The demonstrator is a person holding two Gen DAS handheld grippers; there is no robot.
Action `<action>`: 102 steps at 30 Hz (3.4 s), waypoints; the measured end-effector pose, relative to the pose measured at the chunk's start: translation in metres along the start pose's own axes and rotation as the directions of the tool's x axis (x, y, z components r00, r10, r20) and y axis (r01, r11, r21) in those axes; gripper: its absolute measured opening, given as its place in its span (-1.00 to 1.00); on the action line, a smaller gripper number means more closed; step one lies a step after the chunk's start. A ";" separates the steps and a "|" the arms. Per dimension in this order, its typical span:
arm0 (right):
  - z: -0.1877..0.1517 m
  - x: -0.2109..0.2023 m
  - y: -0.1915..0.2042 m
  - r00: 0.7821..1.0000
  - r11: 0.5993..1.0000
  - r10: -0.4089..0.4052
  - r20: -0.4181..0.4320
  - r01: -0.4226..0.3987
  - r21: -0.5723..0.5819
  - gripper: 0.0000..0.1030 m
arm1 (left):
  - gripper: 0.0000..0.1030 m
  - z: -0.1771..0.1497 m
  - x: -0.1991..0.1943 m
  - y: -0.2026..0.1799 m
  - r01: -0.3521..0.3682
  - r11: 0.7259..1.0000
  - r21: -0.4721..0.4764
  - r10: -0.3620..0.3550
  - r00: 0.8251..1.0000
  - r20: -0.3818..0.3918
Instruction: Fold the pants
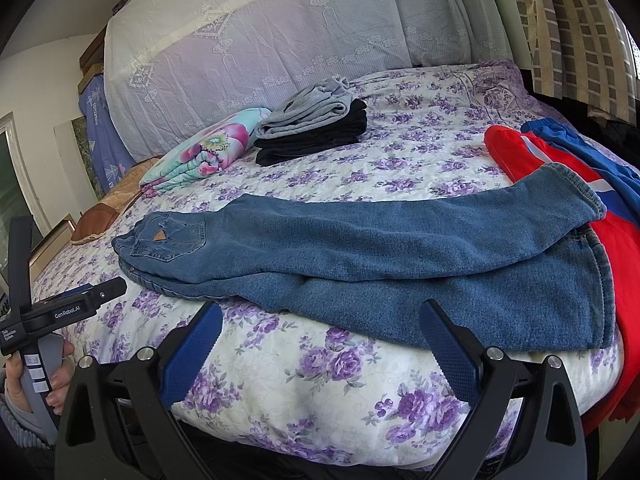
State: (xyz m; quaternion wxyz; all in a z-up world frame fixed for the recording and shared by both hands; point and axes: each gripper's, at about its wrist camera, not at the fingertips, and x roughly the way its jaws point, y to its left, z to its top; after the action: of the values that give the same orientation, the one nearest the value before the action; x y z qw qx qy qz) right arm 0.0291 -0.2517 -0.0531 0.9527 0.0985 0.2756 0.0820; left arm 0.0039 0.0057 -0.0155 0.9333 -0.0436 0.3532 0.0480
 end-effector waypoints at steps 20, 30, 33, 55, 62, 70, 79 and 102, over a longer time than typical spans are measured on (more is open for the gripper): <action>-0.002 0.001 0.000 1.000 1.000 0.001 -0.004 -0.001 0.003 0.93 | 0.91 -0.003 0.001 0.001 0.002 1.000 0.000 -0.002 1.000 -0.004; -0.001 0.001 -0.001 1.000 1.000 0.001 -0.005 -0.001 0.004 0.93 | 0.91 -0.003 0.002 0.001 0.002 1.000 -0.001 -0.002 1.000 -0.005; -0.002 0.002 0.000 1.000 1.000 0.001 -0.006 -0.001 0.005 0.93 | 0.91 -0.004 0.002 0.001 0.003 1.000 -0.002 -0.003 1.000 -0.006; -0.001 -0.018 -0.127 0.995 0.890 0.029 0.098 -0.070 0.450 0.93 | 0.91 -0.003 0.018 0.087 -0.010 0.972 -0.233 -0.005 0.998 -0.063; 0.005 0.000 -0.171 0.988 0.757 0.109 0.110 -0.154 0.635 0.93 | 0.91 0.016 0.024 0.112 0.033 0.954 -0.297 -0.056 0.996 -0.069; 0.020 0.005 -0.164 0.987 0.801 0.109 0.114 -0.155 0.578 0.93 | 0.91 0.060 0.040 0.129 0.185 0.904 -0.384 -0.228 0.971 -0.068; 0.030 0.011 -0.168 0.990 0.797 0.076 0.116 -0.130 0.589 0.93 | 0.91 0.088 0.098 0.152 0.264 0.761 -0.592 -0.404 0.908 -0.114; 0.042 0.026 -0.167 0.994 0.855 0.016 0.111 -0.071 0.515 0.75 | -0.02 0.118 0.087 0.139 0.251 0.859 -0.447 -0.311 0.948 -0.066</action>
State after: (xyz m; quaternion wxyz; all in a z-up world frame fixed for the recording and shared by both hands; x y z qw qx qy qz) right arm 0.0908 -0.4141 -0.0709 0.9019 0.3612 0.2357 0.0212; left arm 0.1289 0.1623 0.0083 0.8708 -0.3039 0.3861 -0.0146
